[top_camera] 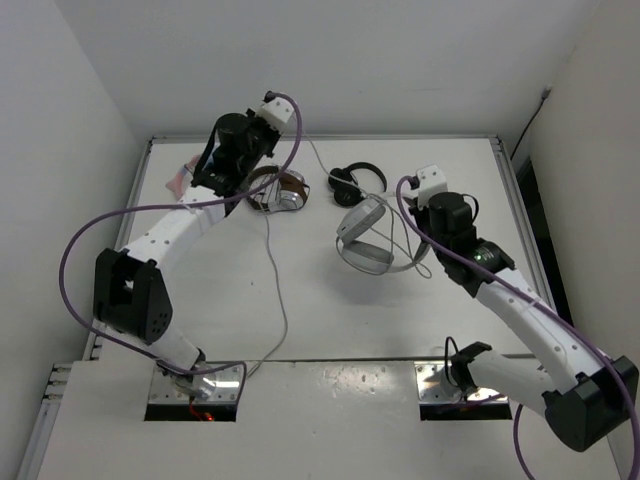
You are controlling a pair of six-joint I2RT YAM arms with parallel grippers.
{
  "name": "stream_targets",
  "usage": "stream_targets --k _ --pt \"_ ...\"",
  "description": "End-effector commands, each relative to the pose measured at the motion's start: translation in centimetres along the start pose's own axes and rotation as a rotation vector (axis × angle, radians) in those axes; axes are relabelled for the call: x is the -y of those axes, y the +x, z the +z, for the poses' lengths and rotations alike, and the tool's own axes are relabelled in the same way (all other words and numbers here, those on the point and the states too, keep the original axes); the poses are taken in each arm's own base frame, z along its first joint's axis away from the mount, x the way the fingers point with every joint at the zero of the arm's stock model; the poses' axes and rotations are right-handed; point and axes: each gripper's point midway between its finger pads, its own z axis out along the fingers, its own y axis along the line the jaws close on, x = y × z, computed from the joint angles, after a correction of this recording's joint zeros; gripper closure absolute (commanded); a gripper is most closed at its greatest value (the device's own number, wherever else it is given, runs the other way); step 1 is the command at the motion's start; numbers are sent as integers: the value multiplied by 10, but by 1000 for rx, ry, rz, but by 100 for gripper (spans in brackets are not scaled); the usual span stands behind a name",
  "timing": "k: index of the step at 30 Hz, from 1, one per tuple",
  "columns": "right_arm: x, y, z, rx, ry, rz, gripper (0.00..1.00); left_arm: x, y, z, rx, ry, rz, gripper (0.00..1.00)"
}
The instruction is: Wrap the headphones
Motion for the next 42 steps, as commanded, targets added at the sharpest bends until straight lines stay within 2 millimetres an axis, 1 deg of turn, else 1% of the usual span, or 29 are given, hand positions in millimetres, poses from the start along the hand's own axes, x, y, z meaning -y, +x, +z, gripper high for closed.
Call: stream_targets --k 1,2,3,5,6,7,9,10,12,13,14,15,16,17,19,20,22,23,24,25,28,31,33,34,37,39,40,41,42 --pt "11 -37 -14 138 30 58 100 -31 10 5 -4 -84 -32 100" --pt "11 -40 -20 156 16 63 100 -38 20 10 -25 -96 -23 100" --pt "6 -44 -23 173 -11 53 100 -37 23 10 -34 -93 -23 100" --pt "-2 -44 -29 180 -60 44 100 -43 37 14 -62 -102 -13 100" --pt "-5 -48 -34 198 -72 44 100 -40 43 13 -75 -96 -2 100" --pt "-7 -47 -36 190 -89 38 100 -46 43 13 -68 -109 -2 100" --pt "-11 -56 -44 214 -110 35 100 -46 59 13 -104 -113 8 100" --pt "-16 -51 -44 197 -133 35 100 -50 64 14 -107 -121 17 100" --pt "-20 -59 -53 210 -177 58 100 -55 75 14 -130 -138 30 100" --pt "-22 -61 -55 211 -193 57 100 -57 88 14 -155 -140 29 100" --pt "-26 -67 -59 223 -229 71 100 -63 91 13 -161 -150 40 100" --pt "-25 -69 -61 222 -239 73 100 -60 99 14 -178 -142 40 100" --pt "-29 -70 -64 215 -267 97 100 -65 101 13 -183 -149 50 100" --pt "-26 -77 -69 227 -271 118 100 -66 112 13 -200 -151 59 100" --pt "-31 -85 -76 234 -319 148 100 -66 116 12 -207 -158 74 100" --pt "-32 -90 -80 231 -339 154 100 -66 129 11 -232 -157 72 100" --pt "-37 -96 -89 236 -393 174 100 -75 133 9 -236 -179 96 100" --pt "-39 -99 -95 233 -418 179 100 -72 139 10 -241 -177 96 100" --pt "-43 -100 -97 224 -443 186 100 -80 140 9 -238 -191 105 100" --pt "-44 -101 -99 223 -457 184 100 -84 150 8 -260 -204 103 100" --pt "-53 -108 -109 234 -501 196 100 -92 160 7 -282 -214 110 100" --pt "-51 -117 -112 243 -491 229 100 -95 167 6 -295 -219 108 100" --pt "-50 -129 -115 262 -495 266 100 -93 172 5 -304 -214 108 100" --pt "-46 -130 -111 253 -480 287 100 -91 175 4 -312 -210 107 100" --pt "-29 -153 -106 285 -408 386 100 -76 179 -6 -301 -156 92 100" --pt "-22 -165 -103 302 -373 408 100 -72 179 -11 -298 -142 90 100" --pt "-21 -169 -102 305 -365 423 100 -66 182 -16 -302 -129 79 100" --pt "-15 -180 -105 331 -347 448 100 -65 183 -19 -306 -126 78 100" --pt "-12 -185 -105 344 -338 453 100 -63 179 -22 -294 -117 78 100"
